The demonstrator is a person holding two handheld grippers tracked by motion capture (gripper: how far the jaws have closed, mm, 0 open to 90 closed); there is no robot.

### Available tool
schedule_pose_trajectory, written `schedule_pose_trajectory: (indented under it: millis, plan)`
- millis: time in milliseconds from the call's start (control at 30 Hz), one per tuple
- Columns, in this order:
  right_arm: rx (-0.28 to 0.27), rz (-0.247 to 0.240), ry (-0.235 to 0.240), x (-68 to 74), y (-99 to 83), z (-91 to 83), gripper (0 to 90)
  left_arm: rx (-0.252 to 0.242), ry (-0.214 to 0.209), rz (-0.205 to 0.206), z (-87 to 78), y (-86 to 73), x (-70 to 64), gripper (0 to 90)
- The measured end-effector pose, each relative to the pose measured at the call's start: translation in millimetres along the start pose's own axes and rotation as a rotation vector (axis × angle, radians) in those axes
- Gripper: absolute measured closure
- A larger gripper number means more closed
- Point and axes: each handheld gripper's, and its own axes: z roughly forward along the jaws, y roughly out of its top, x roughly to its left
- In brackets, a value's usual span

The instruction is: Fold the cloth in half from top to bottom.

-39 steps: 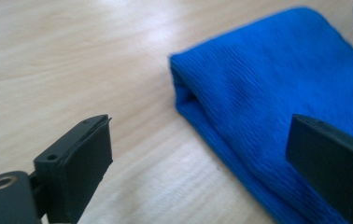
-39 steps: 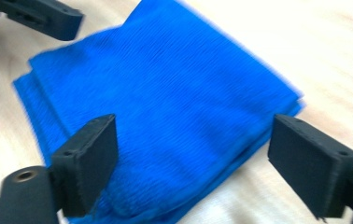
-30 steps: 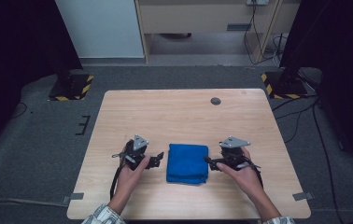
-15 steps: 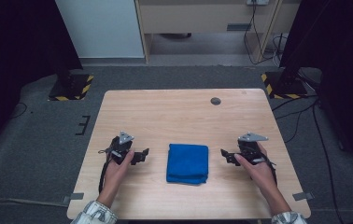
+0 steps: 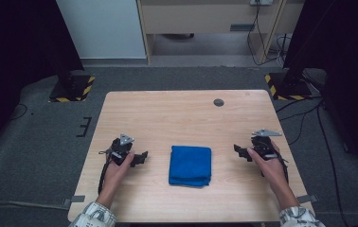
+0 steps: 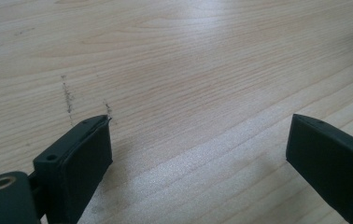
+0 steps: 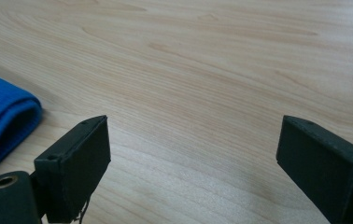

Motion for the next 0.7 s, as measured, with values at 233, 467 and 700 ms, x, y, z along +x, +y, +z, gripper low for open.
schedule_pose_trajectory:
  millis: [233, 467, 700]
  plan:
    - [0.062, 0.005, -0.022, -2.2, -5.1, 10.7, 9.3, 0.016, 0.005, 0.019, 3.8, -0.8, -2.5, 5.3]
    - [0.083, -0.025, -0.061, 2.1, -10.7, 18.0, 8.7, 0.021, 0.007, 0.028, 4.6, -0.6, -3.6, 4.4]
    - [0.089, -0.093, -0.056, 12.2, -15.3, 17.1, 8.4, 0.025, 0.005, 0.031, 5.1, -0.5, -4.0, 2.7]
